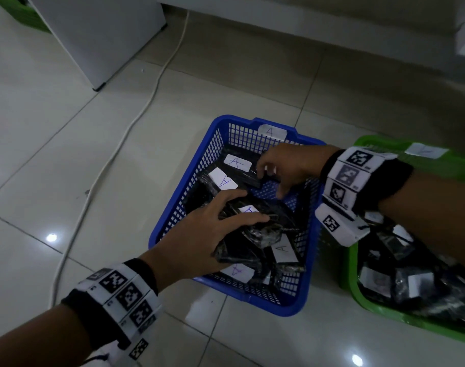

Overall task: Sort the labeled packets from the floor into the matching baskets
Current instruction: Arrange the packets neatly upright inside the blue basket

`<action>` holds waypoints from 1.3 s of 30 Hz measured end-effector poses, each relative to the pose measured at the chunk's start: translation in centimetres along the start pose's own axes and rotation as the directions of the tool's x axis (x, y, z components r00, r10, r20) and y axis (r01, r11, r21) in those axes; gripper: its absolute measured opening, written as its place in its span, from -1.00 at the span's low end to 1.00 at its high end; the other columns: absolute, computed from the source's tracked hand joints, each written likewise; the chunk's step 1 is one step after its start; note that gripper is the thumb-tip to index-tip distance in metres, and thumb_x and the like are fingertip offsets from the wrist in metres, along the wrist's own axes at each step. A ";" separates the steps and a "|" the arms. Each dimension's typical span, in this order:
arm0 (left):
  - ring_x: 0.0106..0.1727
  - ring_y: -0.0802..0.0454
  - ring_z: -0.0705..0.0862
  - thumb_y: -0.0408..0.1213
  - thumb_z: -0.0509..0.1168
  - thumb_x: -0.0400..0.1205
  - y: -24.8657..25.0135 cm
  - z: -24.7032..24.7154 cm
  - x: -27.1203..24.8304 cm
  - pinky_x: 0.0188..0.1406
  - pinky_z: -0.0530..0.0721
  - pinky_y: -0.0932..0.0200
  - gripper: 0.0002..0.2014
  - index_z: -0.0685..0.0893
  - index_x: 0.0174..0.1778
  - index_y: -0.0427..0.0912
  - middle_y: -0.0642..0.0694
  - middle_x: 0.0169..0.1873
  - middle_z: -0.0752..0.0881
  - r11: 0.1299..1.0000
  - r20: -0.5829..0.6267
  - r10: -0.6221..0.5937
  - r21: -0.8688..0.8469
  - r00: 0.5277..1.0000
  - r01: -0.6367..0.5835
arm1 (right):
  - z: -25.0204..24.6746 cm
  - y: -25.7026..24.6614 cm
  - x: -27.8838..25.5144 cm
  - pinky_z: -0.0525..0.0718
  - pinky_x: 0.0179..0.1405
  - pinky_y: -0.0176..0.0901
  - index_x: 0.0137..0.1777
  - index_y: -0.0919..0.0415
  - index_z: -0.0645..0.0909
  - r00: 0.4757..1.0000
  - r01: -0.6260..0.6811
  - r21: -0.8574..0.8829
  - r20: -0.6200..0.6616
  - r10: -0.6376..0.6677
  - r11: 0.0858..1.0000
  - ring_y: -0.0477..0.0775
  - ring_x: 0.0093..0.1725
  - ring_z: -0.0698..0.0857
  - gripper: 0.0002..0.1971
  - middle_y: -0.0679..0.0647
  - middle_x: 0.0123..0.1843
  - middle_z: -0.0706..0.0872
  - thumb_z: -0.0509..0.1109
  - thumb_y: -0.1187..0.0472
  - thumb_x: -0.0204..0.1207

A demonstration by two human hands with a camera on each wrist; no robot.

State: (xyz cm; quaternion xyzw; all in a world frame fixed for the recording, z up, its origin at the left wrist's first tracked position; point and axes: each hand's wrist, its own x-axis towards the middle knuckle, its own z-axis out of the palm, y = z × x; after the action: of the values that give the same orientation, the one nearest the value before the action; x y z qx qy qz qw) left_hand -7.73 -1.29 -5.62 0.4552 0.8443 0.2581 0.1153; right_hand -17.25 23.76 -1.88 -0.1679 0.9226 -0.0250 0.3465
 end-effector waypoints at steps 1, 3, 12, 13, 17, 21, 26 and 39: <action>0.33 -0.05 0.65 0.18 0.42 0.51 0.0 0.0 0.0 0.27 0.74 -0.02 -0.23 0.24 0.64 0.41 -0.05 0.68 0.14 1.000 -0.007 -0.009 0.009 1.000 0.010 | 0.0 -0.5 -0.5 0.63 0.16 -0.06 0.40 -0.05 0.50 0.991 0.012 0.021 0.130 -0.015 1.000 0.06 0.21 0.60 -0.23 0.00 0.28 0.61 0.73 0.00 0.17; 0.31 -0.02 0.65 0.21 0.35 0.51 0.2 -0.2 -0.2 0.26 0.75 0.07 -0.28 0.31 0.62 0.34 -0.06 0.64 0.21 1.000 -0.038 -0.007 0.022 0.999 0.008 | 1.1 -1.1 -1.1 0.63 0.29 0.04 0.47 -0.14 0.35 0.940 0.009 0.009 0.342 -0.012 1.000 0.06 0.27 0.58 -0.04 -0.07 0.34 0.56 0.74 -0.12 0.07; 0.36 -0.04 0.62 0.12 0.40 0.52 0.2 0.0 -1.0 0.26 0.76 0.07 -0.30 0.36 0.61 0.26 -0.08 0.62 0.21 0.998 -0.064 -0.039 -0.043 0.997 0.037 | 1.1 0.0 -2.6 0.63 0.23 -0.11 0.50 -0.06 0.46 0.952 0.026 0.171 0.296 -0.077 0.985 -0.06 0.20 0.60 -0.28 -0.16 0.27 0.59 0.62 0.17 0.33; 0.36 -0.04 0.63 0.12 0.40 0.53 0.2 0.0 -1.1 0.27 0.75 0.04 -0.31 0.36 0.60 0.27 -0.07 0.62 0.20 0.999 -0.055 -0.036 -0.040 0.998 0.033 | 0.6 0.2 -2.7 0.69 0.21 -0.07 0.43 -0.04 0.55 0.962 0.035 0.214 0.256 -0.091 0.976 -0.04 0.16 0.66 -0.41 -0.13 0.24 0.66 0.57 0.19 0.37; 0.51 0.01 0.49 0.24 0.39 0.52 0.2 -0.6 -0.9 0.45 0.60 -0.19 -0.30 0.34 0.60 0.32 -0.02 0.63 0.24 0.997 -0.012 -0.020 0.074 1.000 0.021 | -1.3 1.4 -3.7 0.83 -0.10 -0.02 0.06 0.03 0.69 0.998 0.053 0.448 0.001 -0.060 0.893 0.01 -0.07 0.81 -0.86 0.04 0.01 0.78 0.47 0.23 0.53; 0.50 0.10 0.43 0.44 0.34 0.47 0.5 -2.3 -0.3 0.54 0.40 -0.12 -0.23 0.37 0.60 0.31 0.08 0.50 0.43 0.986 0.016 -0.007 0.167 1.000 0.004 | -2.8 2.4 -3.5 0.79 -0.01 0.08 0.16 -0.04 0.55 0.994 0.058 0.345 -0.107 -0.022 0.937 0.07 -0.02 0.80 -0.76 0.06 0.12 0.75 0.47 0.13 0.55; 0.73 0.04 0.10 0.41 0.41 0.46 0.5 -3.5 0.4 0.69 0.19 -0.25 -0.28 0.50 0.51 0.20 0.12 0.55 0.40 0.998 0.020 0.008 0.057 1.000 -0.009 | -3.3 1.7 -2.9 0.45 0.06 -0.12 0.48 -0.01 0.45 0.981 0.033 0.066 -0.194 -0.019 0.997 0.03 0.12 0.56 -0.59 0.07 0.27 0.62 0.34 0.17 0.64; -0.05 0.36 0.76 0.08 0.23 0.75 0.8 -4.4 4.4 -0.16 0.63 0.45 -0.76 0.74 0.20 0.16 0.21 -0.05 0.83 0.914 -0.070 -0.340 -0.261 0.938 0.311 | 1.0 2.8 -0.7 0.58 0.12 -0.13 0.46 0.15 0.45 0.970 -0.106 0.255 -0.185 0.156 0.961 0.16 0.25 0.61 -0.56 0.16 0.38 0.58 0.35 0.06 0.62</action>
State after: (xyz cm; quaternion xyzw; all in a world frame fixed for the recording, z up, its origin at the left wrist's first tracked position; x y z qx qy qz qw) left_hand -11.48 1.26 -1.34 0.2748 0.8750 0.3635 0.1637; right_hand -16.99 26.72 -2.64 -0.0590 0.9521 -0.1318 0.2695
